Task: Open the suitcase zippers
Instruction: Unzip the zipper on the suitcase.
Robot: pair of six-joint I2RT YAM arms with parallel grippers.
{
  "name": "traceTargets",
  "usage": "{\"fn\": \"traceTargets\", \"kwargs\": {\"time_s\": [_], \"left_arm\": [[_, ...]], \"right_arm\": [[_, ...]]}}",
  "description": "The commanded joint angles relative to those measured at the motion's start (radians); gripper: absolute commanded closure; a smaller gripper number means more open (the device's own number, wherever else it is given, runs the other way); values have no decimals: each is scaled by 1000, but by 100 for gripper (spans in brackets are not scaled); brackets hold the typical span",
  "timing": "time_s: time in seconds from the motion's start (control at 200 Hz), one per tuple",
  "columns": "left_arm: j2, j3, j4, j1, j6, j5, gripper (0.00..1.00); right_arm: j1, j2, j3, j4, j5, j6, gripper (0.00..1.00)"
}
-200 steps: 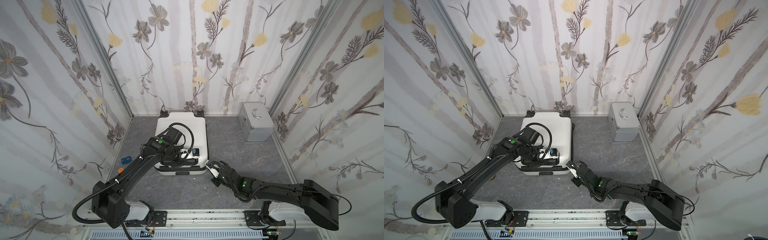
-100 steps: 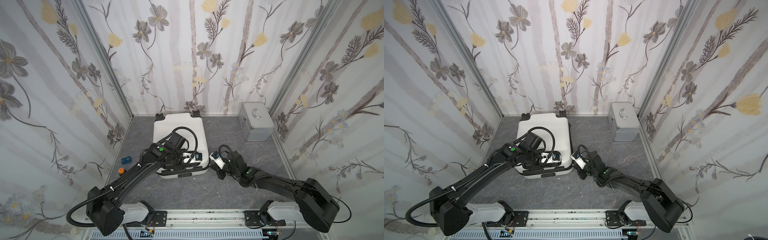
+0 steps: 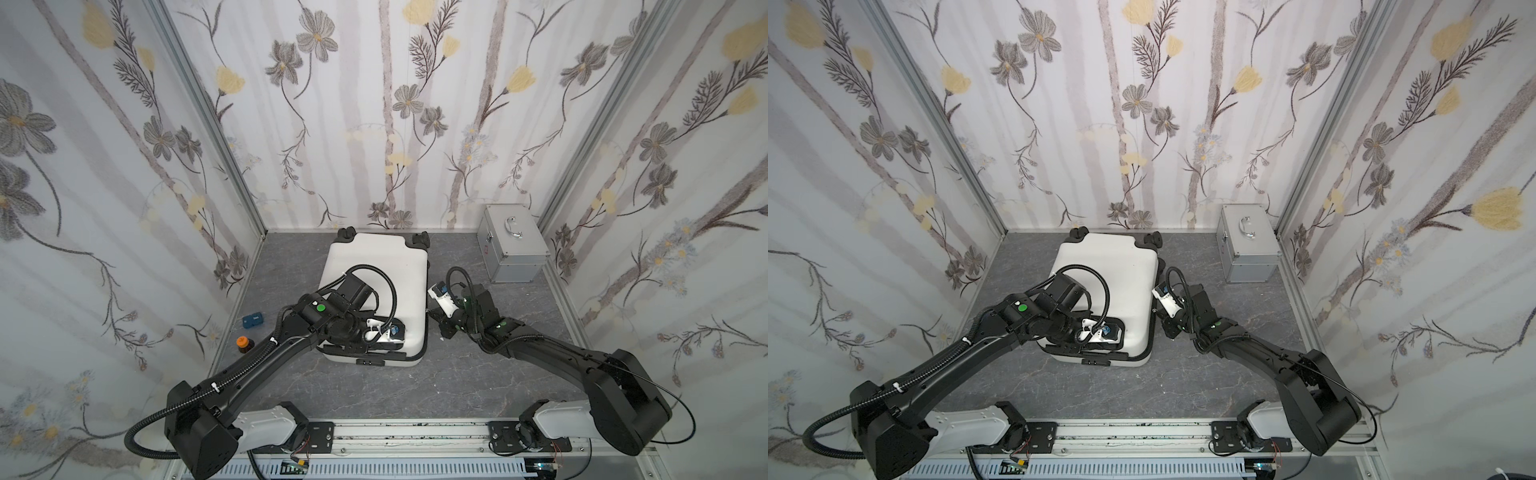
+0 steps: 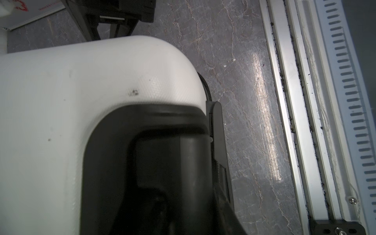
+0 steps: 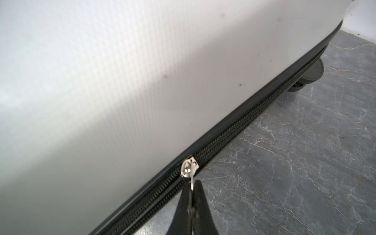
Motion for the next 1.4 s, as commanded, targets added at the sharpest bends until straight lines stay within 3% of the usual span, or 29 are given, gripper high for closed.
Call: {"fn": "traceTargets", "kwargs": {"time_s": [0.0,0.54,0.665,0.744,0.804,0.899,1.044,1.099,1.149,1.234,1.394], "left_arm": [[-8,-16,-178,-21,98,85,92],[-67,-54,-189,-83,104,117,91],[-105,-70,-169,-84,64,111,81],[-138,-89,-124,-83,-17,76,67],[-172,-108,-52,-84,-154,46,50],[-237,-127,82,-84,-431,-1,42],[-352,-169,207,-84,-681,-50,34],[-398,-191,266,-82,-830,-130,33],[-433,-198,297,-83,-1032,-274,37],[-459,-130,168,-82,-1416,-543,43],[-454,-14,-125,-82,-1762,-557,37]], "right_arm": [[-56,66,93,189,74,20,100],[-349,350,398,272,-90,211,100],[-347,344,388,277,-117,210,100],[-344,320,352,297,-116,212,100],[-343,298,318,313,-113,213,100],[-337,264,268,331,-112,217,100],[-328,229,219,348,-105,218,100],[-323,214,201,354,-101,222,100],[-316,201,184,359,-95,222,100],[-303,173,153,366,-76,222,100],[-271,133,104,391,-40,229,100]]}}
